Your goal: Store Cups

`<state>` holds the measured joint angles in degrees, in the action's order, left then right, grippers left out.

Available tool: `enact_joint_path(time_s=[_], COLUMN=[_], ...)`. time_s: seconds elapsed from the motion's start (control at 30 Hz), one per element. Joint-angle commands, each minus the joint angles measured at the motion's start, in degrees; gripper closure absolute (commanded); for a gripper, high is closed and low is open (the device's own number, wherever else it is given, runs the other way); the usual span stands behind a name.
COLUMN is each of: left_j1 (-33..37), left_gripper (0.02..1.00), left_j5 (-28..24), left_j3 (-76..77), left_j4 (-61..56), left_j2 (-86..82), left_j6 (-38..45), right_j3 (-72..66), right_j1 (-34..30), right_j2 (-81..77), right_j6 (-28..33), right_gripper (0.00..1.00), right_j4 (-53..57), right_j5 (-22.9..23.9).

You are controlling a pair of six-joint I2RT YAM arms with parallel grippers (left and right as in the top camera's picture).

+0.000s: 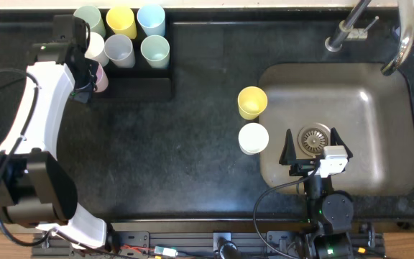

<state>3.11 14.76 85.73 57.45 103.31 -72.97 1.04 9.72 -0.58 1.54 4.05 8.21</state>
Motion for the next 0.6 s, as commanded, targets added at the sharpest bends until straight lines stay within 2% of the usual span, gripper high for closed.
enact_joint_path(time_s=[0.03,0.23,0.47,0.6], left_j1=[0.48,0.48,0.46,0.26], left_gripper=[0.982,0.969,0.623,0.546], left_j5=[2.29,3.43,4.50,4.98], left_j3=[-0.17,-0.17,-0.15,0.76], left_j4=[0.24,0.20,-0.87,-0.81], left_j2=[2.12,2.49,2.14,-1.62], left_j6=[1.88,1.88,2.99,4.66], right_j3=[-0.76,-0.76,-0.76,-0.76], right_j1=[-0.22,-0.22,-0.22,-0.22], right_j2=[0.33,0.33,0.33,0.33], right_j6=[0.17,0.17,0.20,0.17], right_gripper=[0.005,0.005,0.003,0.005], right_j4=[-0.37,-0.39,-0.37,-0.37], right_j5=[0.37,0.37,0.37,0.37])
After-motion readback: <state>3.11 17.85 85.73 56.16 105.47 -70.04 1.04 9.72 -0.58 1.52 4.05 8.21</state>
